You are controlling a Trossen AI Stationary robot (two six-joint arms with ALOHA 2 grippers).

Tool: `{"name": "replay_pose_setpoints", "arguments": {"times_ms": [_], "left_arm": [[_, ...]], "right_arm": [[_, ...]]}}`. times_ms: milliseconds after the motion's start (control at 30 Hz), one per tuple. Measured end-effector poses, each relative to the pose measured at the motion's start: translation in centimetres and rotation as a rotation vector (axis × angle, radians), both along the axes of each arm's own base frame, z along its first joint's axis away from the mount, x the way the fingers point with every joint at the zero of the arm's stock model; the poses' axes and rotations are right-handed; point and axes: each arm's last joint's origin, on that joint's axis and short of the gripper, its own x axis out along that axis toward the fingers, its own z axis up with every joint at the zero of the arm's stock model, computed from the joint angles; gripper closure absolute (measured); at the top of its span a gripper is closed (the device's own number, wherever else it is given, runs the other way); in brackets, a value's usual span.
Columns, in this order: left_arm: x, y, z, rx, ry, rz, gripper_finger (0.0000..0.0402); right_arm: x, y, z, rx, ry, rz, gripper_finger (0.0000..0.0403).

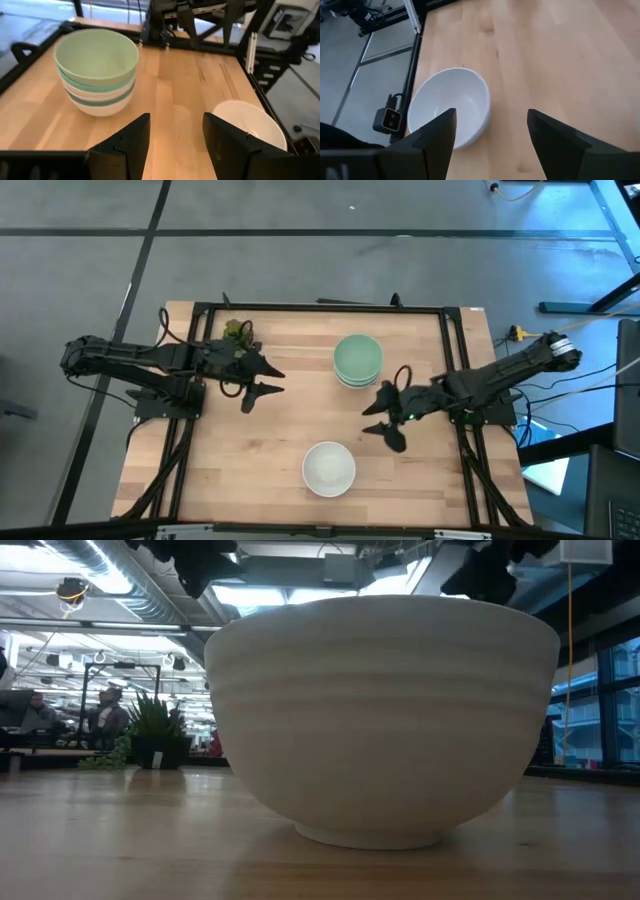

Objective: Nest bowls inside each other
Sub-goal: Stack the white bowl on top of the light green bowl

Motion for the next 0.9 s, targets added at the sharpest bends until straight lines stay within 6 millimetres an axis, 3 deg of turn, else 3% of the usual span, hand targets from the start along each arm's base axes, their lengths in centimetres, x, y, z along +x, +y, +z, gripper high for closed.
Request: {"name": "replay_pose_setpoints", "arguments": {"times_ms": [500, 900], "left_arm": [[-0.4, -2.4, -0.4, 0.001, 0.044, -0.130, 0.0225], [-0.7, -3.7, -0.6, 0.006, 0.068, -0.196, 0.0225]], "right_arm": [[5.7, 5.3, -3.3, 0.061, 0.204, -0.104, 0.0157], [6.8, 7.3, -5.1, 0.064, 0.404, -0.253, 0.0157]]}}
